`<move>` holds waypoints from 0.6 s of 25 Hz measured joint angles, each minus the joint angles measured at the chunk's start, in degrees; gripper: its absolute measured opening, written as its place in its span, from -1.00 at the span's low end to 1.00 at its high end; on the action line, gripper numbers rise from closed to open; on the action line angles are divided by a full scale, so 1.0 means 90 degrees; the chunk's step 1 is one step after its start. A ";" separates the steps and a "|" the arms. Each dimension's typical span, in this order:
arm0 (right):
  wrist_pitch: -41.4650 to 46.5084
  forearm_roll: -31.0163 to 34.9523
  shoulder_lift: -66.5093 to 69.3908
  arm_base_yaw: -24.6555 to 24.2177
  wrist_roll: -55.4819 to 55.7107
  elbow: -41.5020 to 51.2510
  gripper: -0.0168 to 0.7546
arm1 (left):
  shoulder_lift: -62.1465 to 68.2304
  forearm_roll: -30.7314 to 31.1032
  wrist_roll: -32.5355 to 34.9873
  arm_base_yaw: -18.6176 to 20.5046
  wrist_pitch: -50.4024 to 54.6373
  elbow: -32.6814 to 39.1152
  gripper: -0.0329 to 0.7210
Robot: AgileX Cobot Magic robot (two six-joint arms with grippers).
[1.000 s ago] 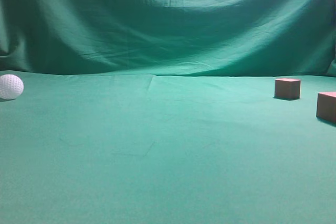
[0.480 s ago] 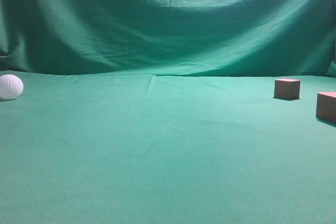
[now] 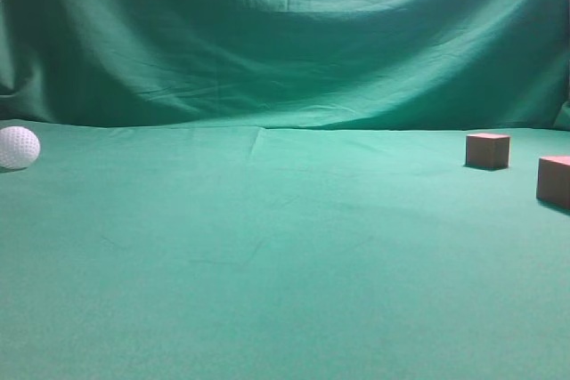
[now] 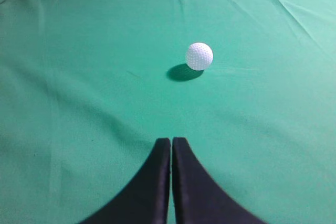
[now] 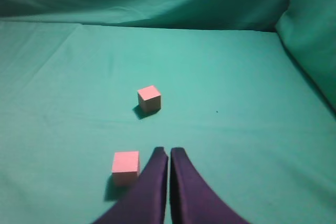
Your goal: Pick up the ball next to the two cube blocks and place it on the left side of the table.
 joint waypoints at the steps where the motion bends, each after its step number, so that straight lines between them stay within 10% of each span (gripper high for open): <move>1: 0.0000 0.0000 -0.0234 -0.0116 0.0000 0.0171 -0.96 | 0.0000 0.0000 0.0000 0.0000 0.0000 0.0000 -0.91; 15: 0.0199 0.0012 -0.1434 -0.0593 0.0127 0.1425 -0.96 | 0.0000 0.0000 0.0000 0.0000 0.0000 0.0000 -0.91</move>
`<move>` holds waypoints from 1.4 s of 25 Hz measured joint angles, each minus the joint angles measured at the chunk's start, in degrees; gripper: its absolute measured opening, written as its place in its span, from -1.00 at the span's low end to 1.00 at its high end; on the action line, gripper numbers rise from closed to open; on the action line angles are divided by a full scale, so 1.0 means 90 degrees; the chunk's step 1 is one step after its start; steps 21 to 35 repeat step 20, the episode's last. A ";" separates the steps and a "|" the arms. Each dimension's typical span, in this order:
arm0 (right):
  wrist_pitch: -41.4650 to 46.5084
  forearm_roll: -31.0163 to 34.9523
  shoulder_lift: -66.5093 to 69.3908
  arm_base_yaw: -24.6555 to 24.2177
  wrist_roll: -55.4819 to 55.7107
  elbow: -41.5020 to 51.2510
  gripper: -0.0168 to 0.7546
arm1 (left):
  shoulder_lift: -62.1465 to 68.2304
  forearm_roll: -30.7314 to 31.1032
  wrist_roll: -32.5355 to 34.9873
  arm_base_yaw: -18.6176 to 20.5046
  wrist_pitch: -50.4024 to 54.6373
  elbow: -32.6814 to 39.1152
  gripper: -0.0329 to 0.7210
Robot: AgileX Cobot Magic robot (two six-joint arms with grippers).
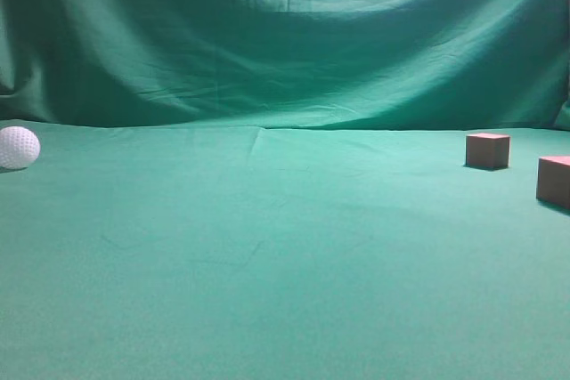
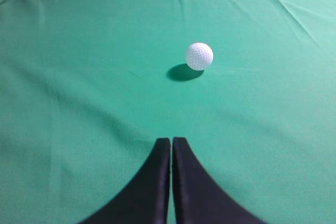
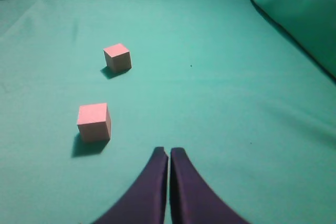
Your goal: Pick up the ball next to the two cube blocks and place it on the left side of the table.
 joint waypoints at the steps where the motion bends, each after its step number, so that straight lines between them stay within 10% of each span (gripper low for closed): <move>1: 0.0000 0.0000 0.0000 0.0000 0.0000 0.0000 -0.96 | 0.0000 0.0000 0.0000 0.0000 0.0000 0.0000 -0.91; 35: -0.0069 0.0024 0.0000 0.0000 0.0000 0.0011 -0.96 | 0.0000 0.0000 0.0000 0.0000 0.0000 0.0000 -0.91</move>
